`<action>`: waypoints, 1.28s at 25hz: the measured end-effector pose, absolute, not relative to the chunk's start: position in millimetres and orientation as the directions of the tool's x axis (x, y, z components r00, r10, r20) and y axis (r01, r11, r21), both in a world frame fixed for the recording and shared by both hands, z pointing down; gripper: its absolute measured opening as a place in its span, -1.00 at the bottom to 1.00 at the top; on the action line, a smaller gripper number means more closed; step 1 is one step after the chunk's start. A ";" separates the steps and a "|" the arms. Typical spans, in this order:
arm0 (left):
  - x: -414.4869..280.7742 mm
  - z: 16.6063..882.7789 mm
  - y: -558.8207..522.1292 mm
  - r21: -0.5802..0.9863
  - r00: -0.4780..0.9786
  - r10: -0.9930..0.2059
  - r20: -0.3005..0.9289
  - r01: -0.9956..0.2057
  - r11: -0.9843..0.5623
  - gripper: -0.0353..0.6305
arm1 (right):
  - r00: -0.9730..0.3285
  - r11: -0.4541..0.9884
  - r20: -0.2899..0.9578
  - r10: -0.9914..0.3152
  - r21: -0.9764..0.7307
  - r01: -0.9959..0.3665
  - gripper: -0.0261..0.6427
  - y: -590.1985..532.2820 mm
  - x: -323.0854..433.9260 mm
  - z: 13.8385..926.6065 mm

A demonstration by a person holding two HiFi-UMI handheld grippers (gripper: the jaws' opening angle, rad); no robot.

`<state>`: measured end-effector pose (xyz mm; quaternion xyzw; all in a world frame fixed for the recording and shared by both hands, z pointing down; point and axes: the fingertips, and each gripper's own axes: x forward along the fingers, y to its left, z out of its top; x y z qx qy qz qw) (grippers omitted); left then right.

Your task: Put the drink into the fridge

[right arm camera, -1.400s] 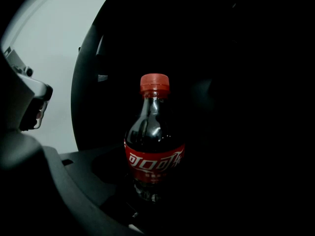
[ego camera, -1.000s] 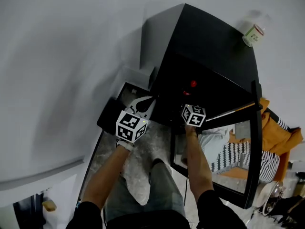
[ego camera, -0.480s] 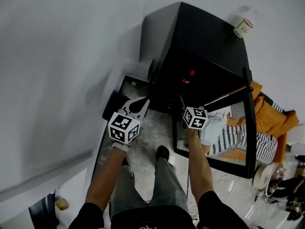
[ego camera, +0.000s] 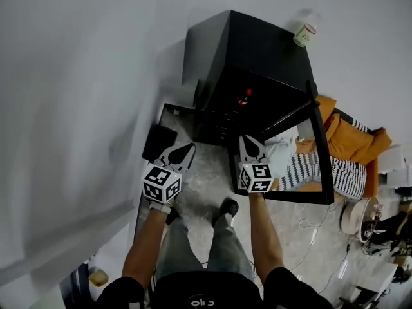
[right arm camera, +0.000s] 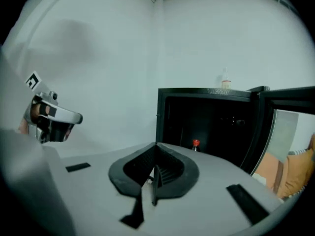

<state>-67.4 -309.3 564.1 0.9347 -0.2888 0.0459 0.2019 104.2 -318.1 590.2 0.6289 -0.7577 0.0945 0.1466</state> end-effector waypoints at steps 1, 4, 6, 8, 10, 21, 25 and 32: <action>-71.5 559.1 -301.9 0.353 0.827 -0.523 0.206 -0.561 -0.749 -0.87 | -0.178 0.203 0.340 -0.923 0.040 -0.978 -0.89 -307.5 98.2 580.0; -82.7 540.4 -278.3 0.362 0.813 -0.539 0.220 -0.581 -0.729 -0.87 | -0.223 0.247 0.332 -0.917 0.030 -0.969 -0.90 -277.3 84.3 544.5; -84.9 526.3 -260.8 0.379 0.800 -0.558 0.219 -0.597 -0.707 -0.87 | -0.255 0.273 0.320 -0.913 0.013 -0.962 -0.90 -256.1 82.8 520.5; -82.3 510.6 -244.2 0.392 0.786 -0.583 0.208 -0.613 -0.686 -0.87 | -0.282 0.297 0.309 -0.908 -0.001 -0.955 -0.90 -234.5 85.6 499.3; -75.0 493.4 -228.0 0.395 0.772 -0.605 0.192 -0.625 -0.673 -0.87 | -0.313 0.323 0.294 -0.903 -0.018 -0.946 -0.90 -213.2 89.2 481.5; 3.9 399.9 -107.9 0.302 0.747 -0.647 0.149 -0.658 -0.690 -0.87 | -0.406 0.374 0.134 -0.904 -0.216 -0.902 -0.90 -88.4 151.3 408.4; 18.1 376.4 -76.4 0.251 0.737 -0.658 0.154 -0.673 -0.696 -0.87 | -0.427 0.403 0.089 -0.900 -0.207 -0.891 -0.90 -57.7 167.1 383.8; 50.2 341.1 -34.1 0.217 0.768 -0.632 0.108 -0.638 -0.739 -0.87 | -0.470 0.446 0.078 -0.879 -0.210 -0.870 -0.90 -15.1 174.3 368.9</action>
